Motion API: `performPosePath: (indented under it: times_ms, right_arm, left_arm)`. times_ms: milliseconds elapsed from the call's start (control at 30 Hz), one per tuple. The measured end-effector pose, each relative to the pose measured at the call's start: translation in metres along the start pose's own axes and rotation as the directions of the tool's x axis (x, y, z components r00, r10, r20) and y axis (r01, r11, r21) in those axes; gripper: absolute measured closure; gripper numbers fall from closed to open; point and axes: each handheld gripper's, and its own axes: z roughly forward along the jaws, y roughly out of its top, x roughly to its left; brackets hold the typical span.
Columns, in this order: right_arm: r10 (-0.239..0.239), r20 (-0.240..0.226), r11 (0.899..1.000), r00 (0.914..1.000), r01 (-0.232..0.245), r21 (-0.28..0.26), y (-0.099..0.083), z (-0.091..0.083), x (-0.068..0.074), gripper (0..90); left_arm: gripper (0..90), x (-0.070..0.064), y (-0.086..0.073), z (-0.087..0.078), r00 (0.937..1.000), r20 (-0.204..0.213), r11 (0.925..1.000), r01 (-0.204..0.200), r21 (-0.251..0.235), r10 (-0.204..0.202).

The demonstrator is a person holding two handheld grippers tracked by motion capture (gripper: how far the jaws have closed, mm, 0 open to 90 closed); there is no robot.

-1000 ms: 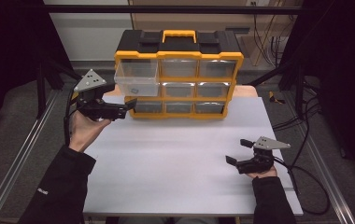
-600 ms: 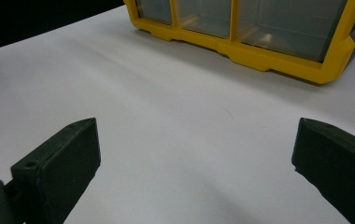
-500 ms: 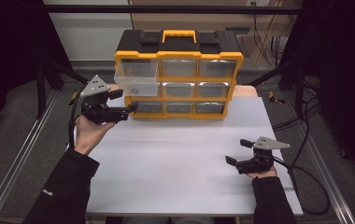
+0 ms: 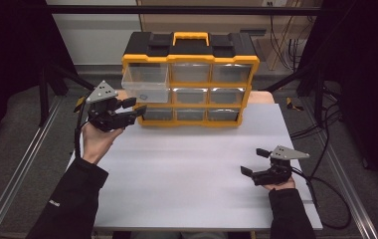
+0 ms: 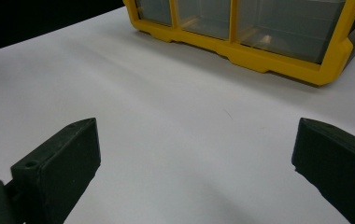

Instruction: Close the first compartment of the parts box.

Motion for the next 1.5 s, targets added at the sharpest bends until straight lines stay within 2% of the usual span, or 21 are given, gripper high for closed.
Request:
performPosePath:
  times_ms: [300,433,933,1133,1500]
  right_arm:
    - [0.003,-0.002,1.0,1.0,-0.003,0.0,0.0,0.0,0.0,1.7]
    - [0.002,0.0,1.0,1.0,-0.002,-0.001,0.0,0.0,0.0,1.7]
    - [0.001,0.001,1.0,1.0,-0.001,0.006,0.0,0.001,0.0,1.7]
    - [0.002,0.001,1.0,1.0,-0.002,0.005,0.0,0.001,0.0,1.7]
    - [0.002,0.001,1.0,1.0,-0.002,0.011,-0.001,0.002,0.0,1.7]
  left_arm:
    - [68.7,0.003,0.002,0.003,0.9999,-0.016,1.0,-0.004,-0.002,0.004]
    - [73.1,0.002,0.003,0.005,0.9996,-0.021,0.9998,-0.017,-0.002,0.017]
    - [86.2,0.007,0.003,0.009,0.9996,-0.02,0.9998,-0.018,0.006,0.019]
    - [89.2,0.007,0.003,0.013,0.9993,-0.021,0.9995,-0.03,0.011,0.03]
    - [89.4,0.012,0.002,0.019,0.9988,-0.034,0.9991,-0.035,0.022,0.036]
